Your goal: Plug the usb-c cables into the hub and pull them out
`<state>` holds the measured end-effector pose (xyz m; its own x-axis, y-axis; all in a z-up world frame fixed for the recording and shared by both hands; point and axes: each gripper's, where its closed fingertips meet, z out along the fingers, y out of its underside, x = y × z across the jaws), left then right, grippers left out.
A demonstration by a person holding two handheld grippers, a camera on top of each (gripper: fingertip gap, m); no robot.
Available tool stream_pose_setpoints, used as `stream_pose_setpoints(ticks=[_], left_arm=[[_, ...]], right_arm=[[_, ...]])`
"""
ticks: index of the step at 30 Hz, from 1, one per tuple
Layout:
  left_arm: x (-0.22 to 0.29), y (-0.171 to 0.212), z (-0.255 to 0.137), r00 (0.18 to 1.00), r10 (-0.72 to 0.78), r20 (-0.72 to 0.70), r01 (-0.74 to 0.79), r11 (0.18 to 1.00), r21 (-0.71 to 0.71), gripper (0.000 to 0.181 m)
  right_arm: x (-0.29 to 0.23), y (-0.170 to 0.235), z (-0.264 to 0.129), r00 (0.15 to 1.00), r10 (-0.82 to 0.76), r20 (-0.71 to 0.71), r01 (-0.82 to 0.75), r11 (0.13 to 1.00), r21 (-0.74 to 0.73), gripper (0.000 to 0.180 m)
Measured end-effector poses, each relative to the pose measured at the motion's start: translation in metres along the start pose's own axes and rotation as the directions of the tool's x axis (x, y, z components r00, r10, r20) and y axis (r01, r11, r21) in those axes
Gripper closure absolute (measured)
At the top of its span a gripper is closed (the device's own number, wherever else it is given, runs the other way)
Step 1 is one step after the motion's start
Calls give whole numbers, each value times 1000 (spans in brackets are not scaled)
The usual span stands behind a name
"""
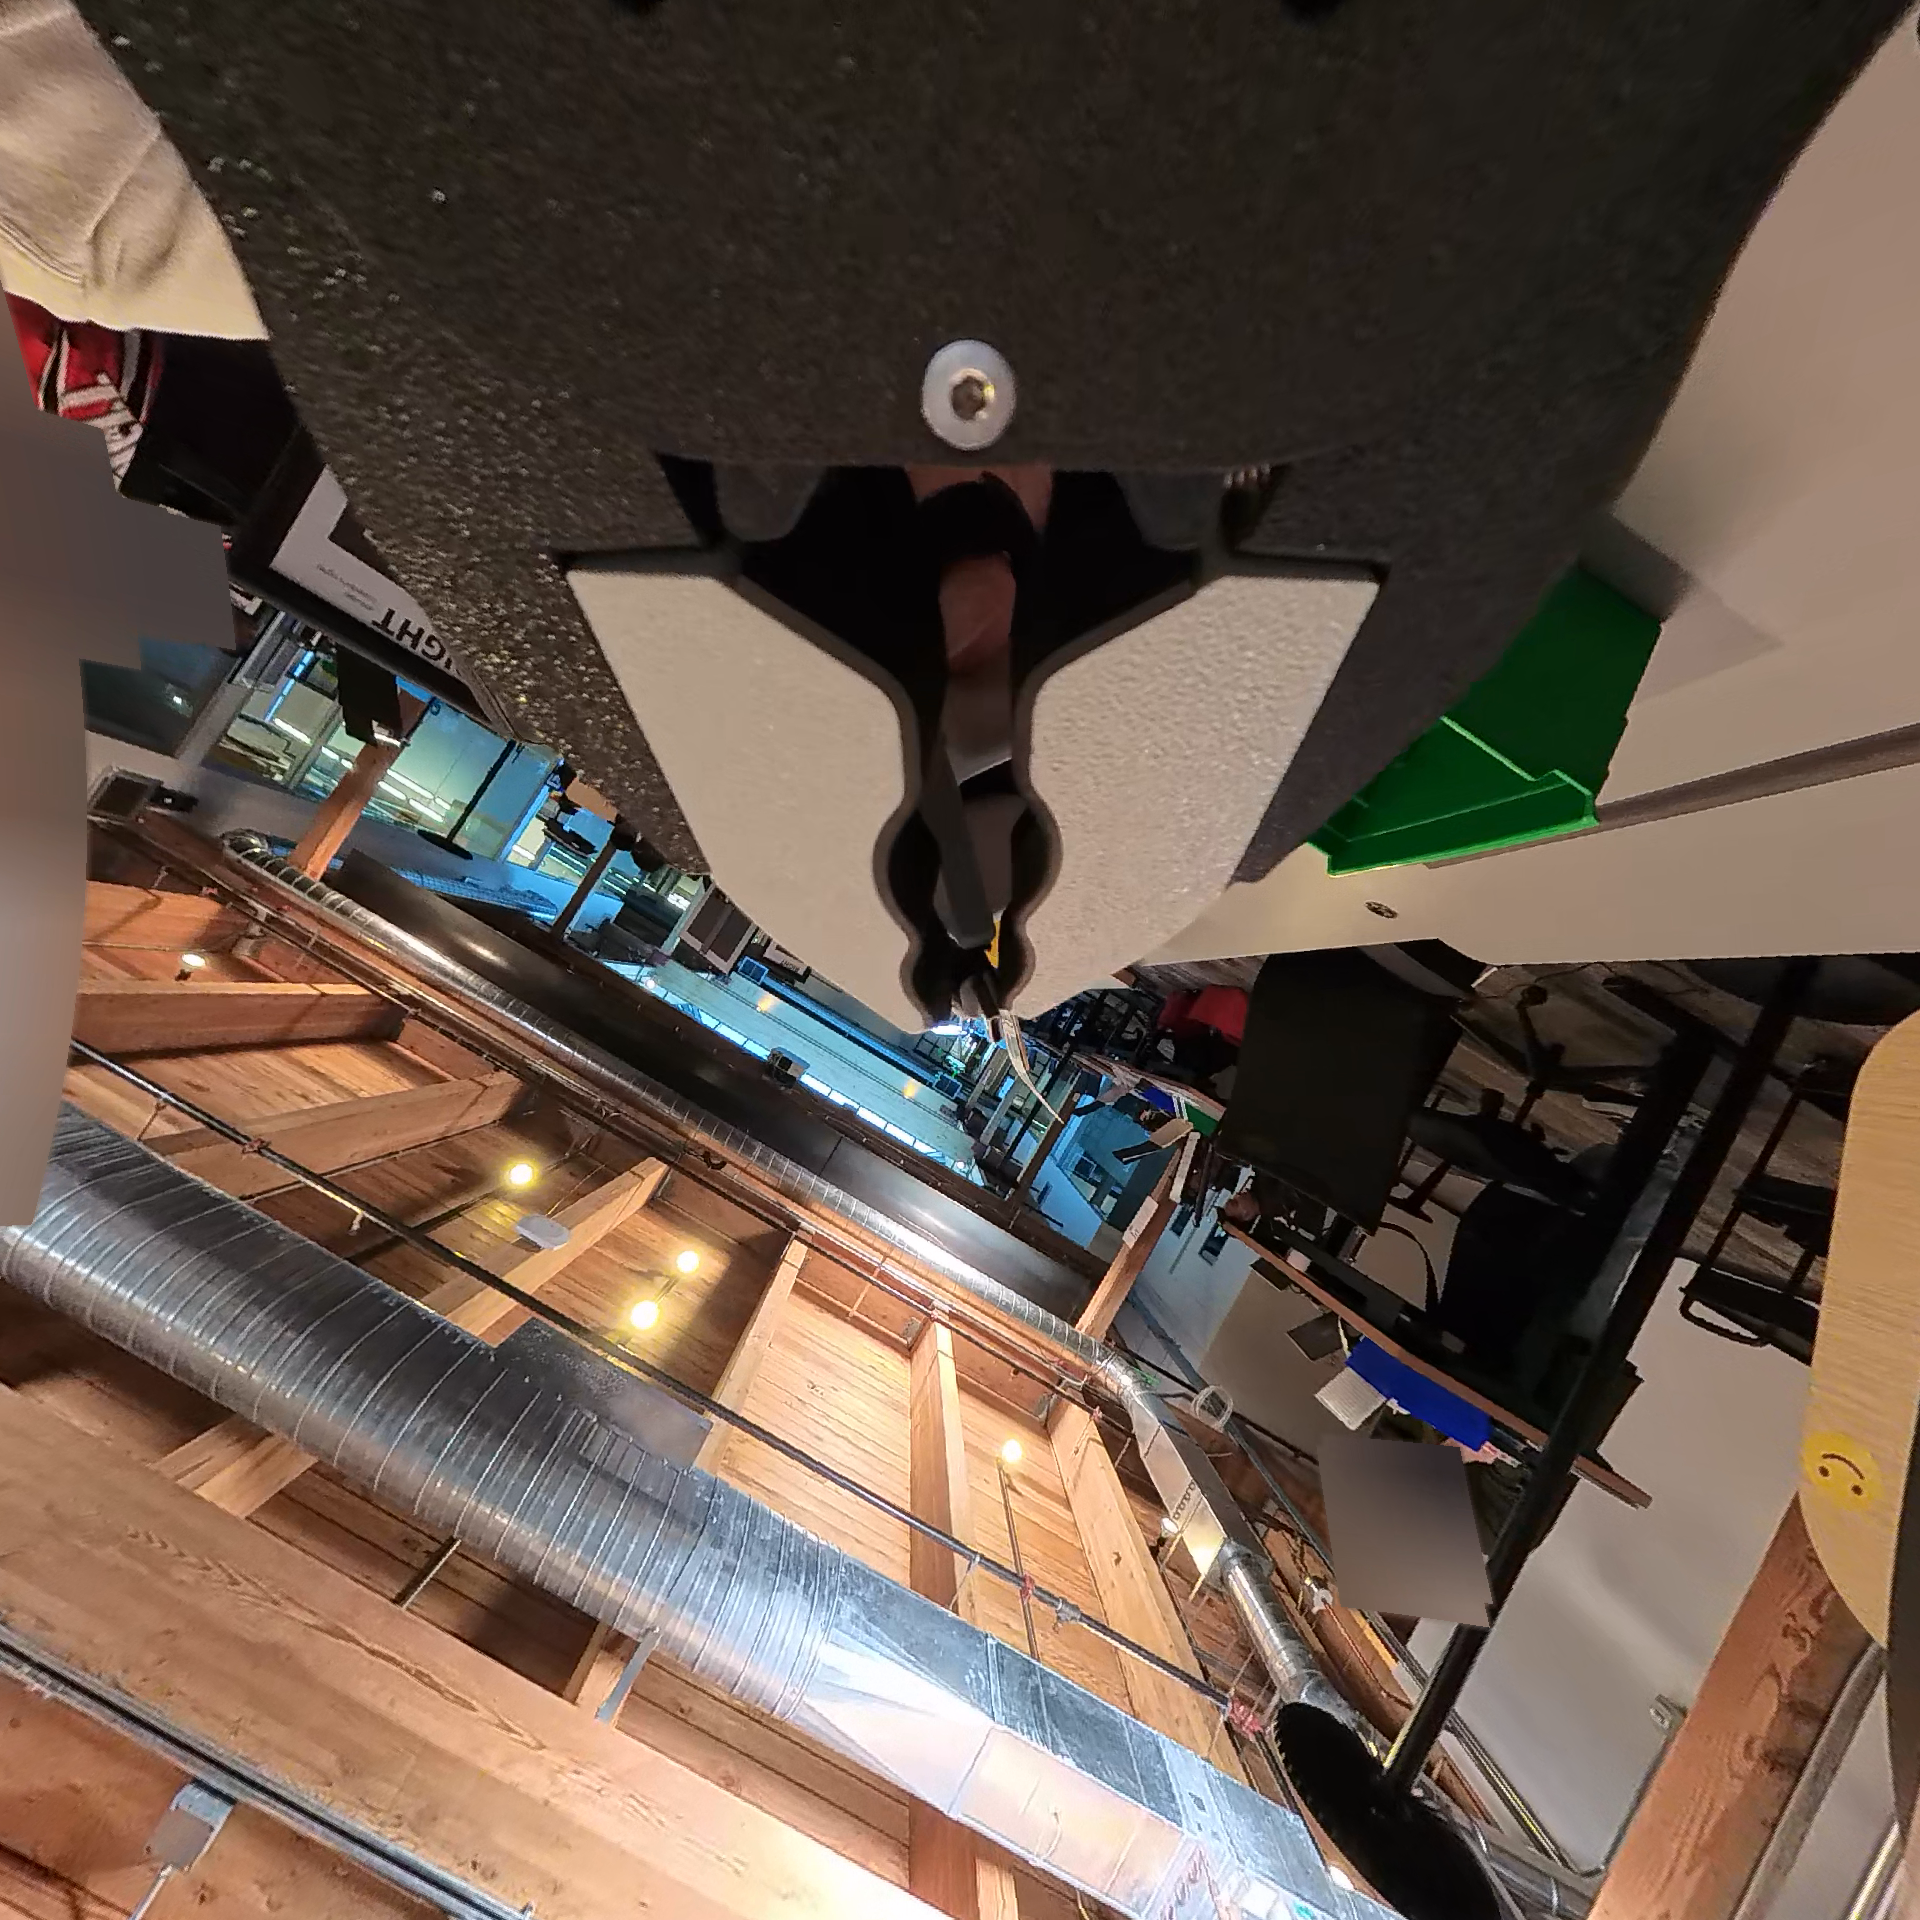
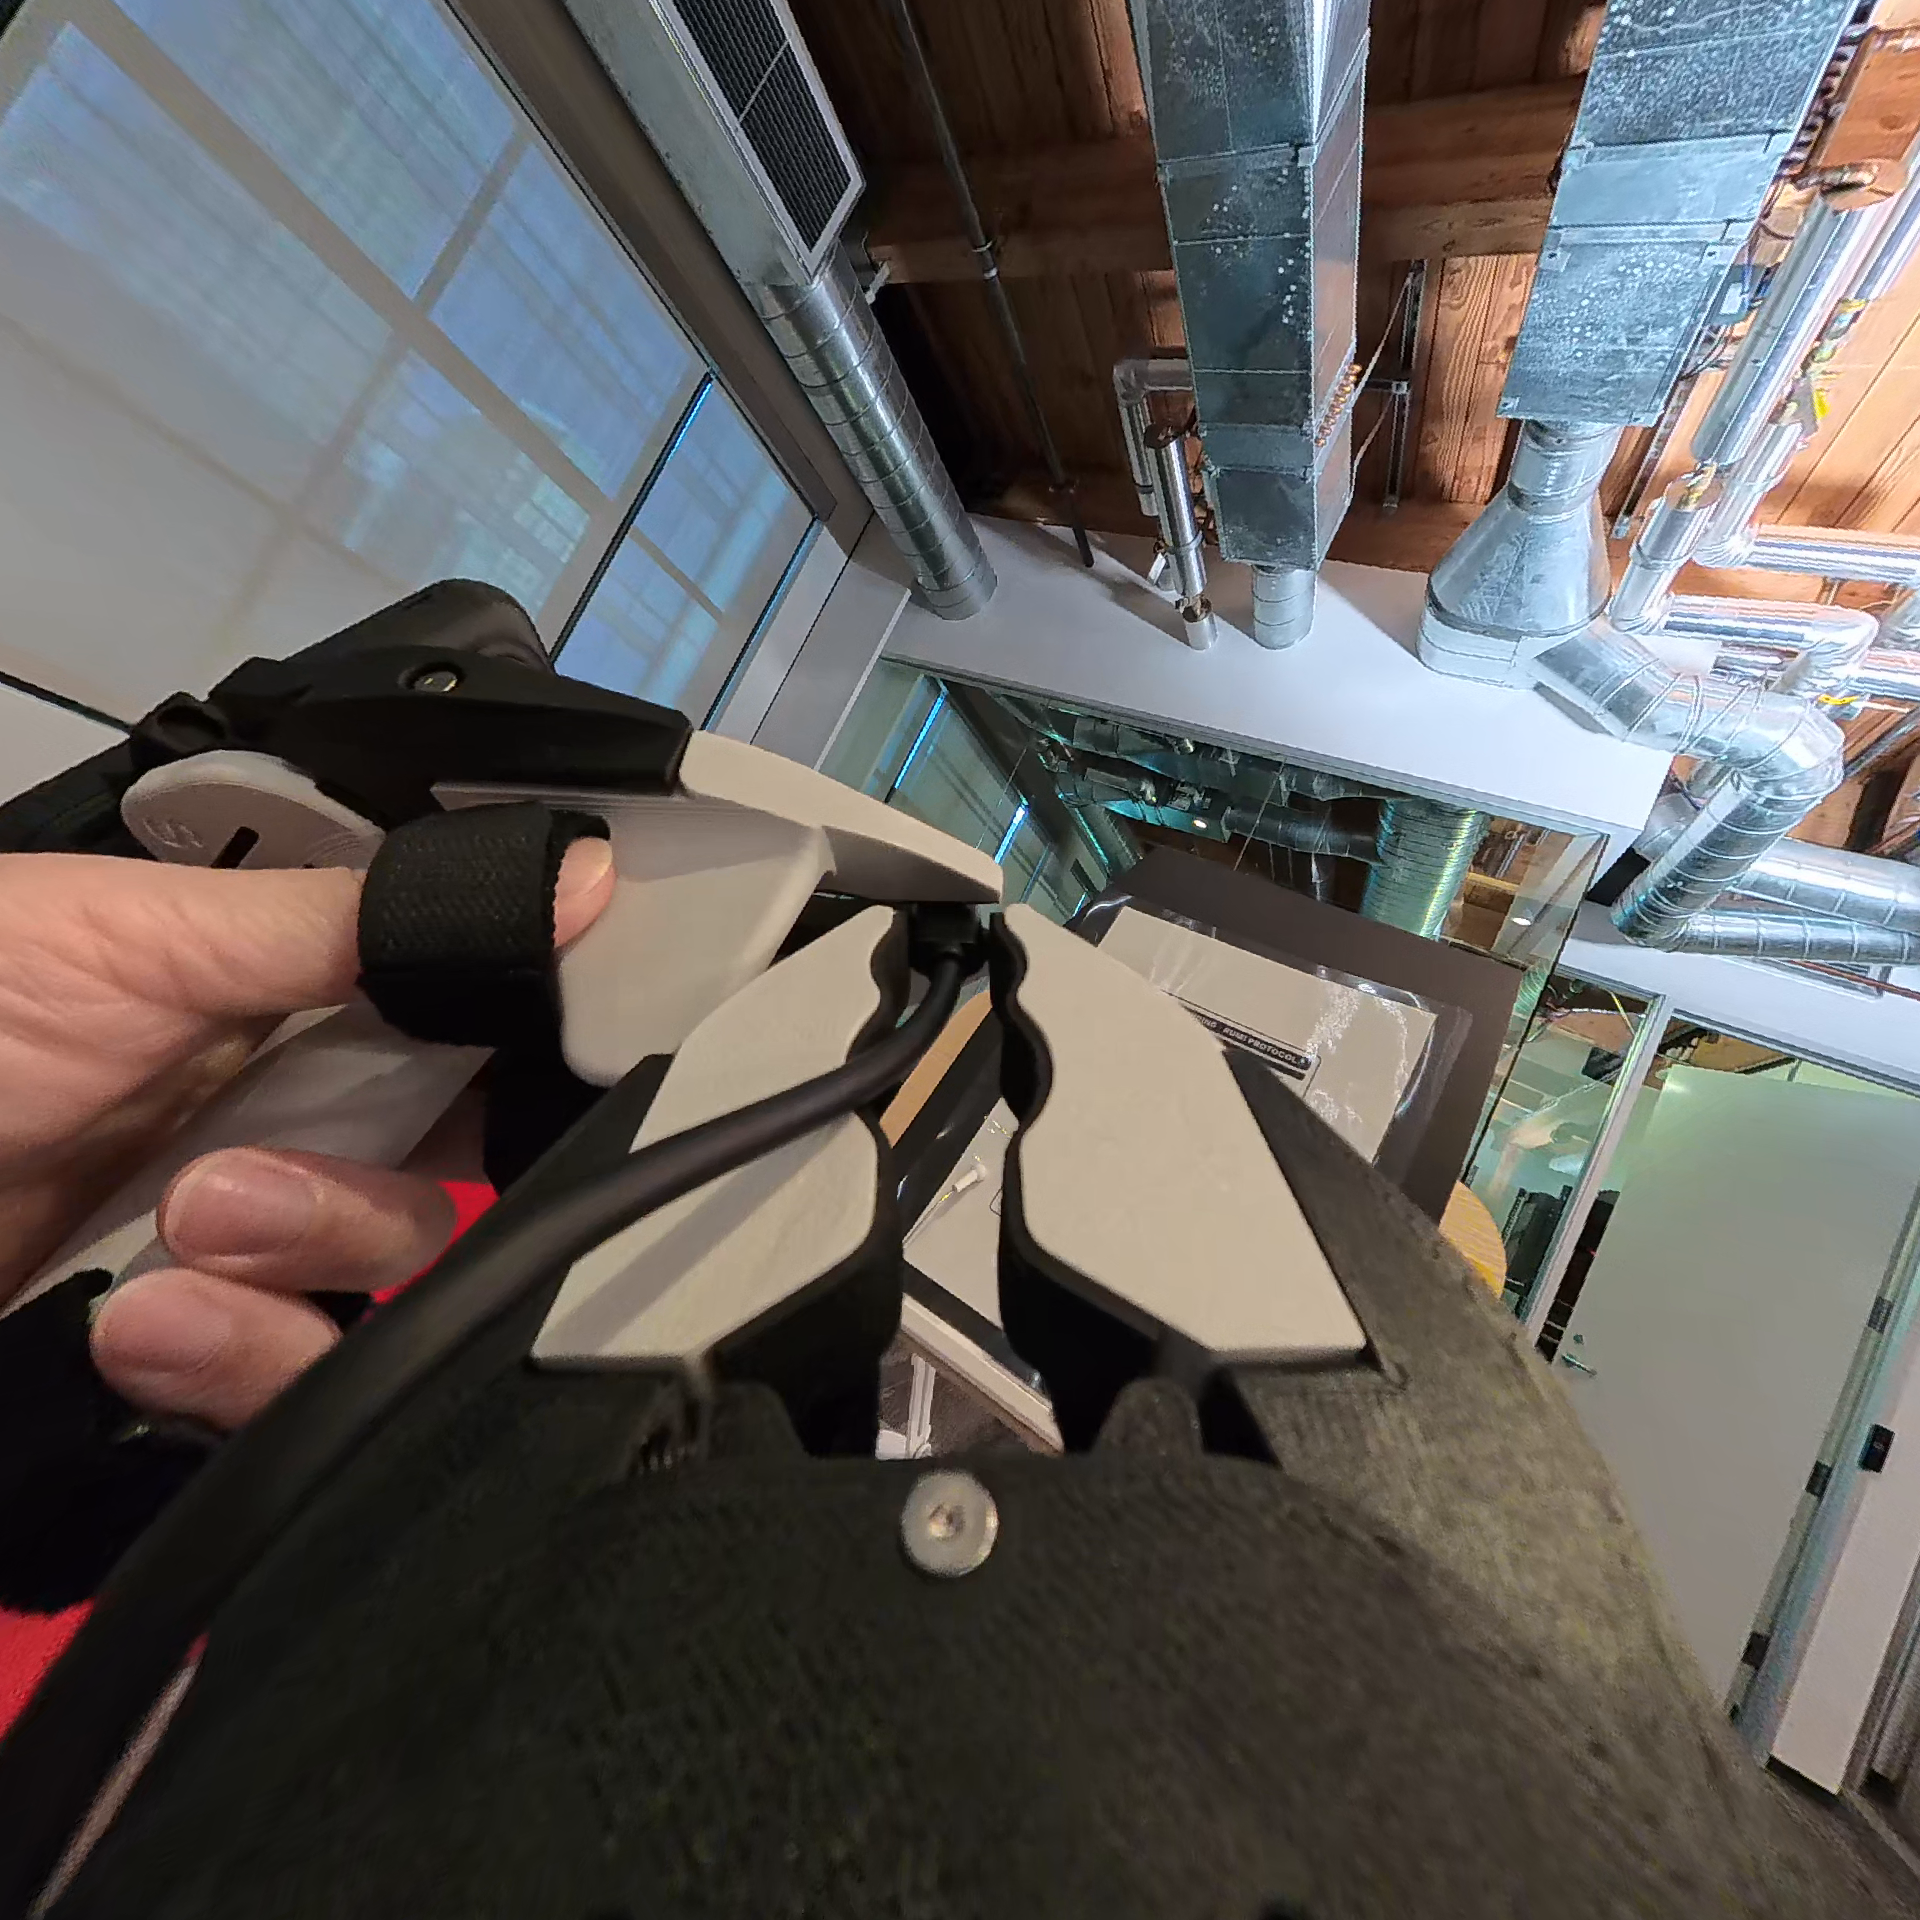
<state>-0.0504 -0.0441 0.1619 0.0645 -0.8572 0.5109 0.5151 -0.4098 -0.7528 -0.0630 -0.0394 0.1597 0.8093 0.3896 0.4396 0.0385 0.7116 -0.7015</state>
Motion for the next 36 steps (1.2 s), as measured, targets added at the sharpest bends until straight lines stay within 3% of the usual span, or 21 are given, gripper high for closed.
stream_pose_setpoints(ticks=[30,31,34,36], left_arm=[[2,-7,-2,1000,4,-10,-4,1000,18,172],[2,-8,-2,1000,3,-17,-3,1000,12,171],[-7,-15,-7,997,53,47,-50,997,-61,141],[-12,-11,-15,986,137,98,-115,971,-211,140]], right_arm=[[-3,-3,-1,999,-41,0,41,999,-2,167],[-2,-3,-1,999,-38,14,38,999,-2,167],[18,-15,-2,996,-88,29,88,996,-1,167],[38,-24,-5,992,-83,90,87,995,-44,167]])
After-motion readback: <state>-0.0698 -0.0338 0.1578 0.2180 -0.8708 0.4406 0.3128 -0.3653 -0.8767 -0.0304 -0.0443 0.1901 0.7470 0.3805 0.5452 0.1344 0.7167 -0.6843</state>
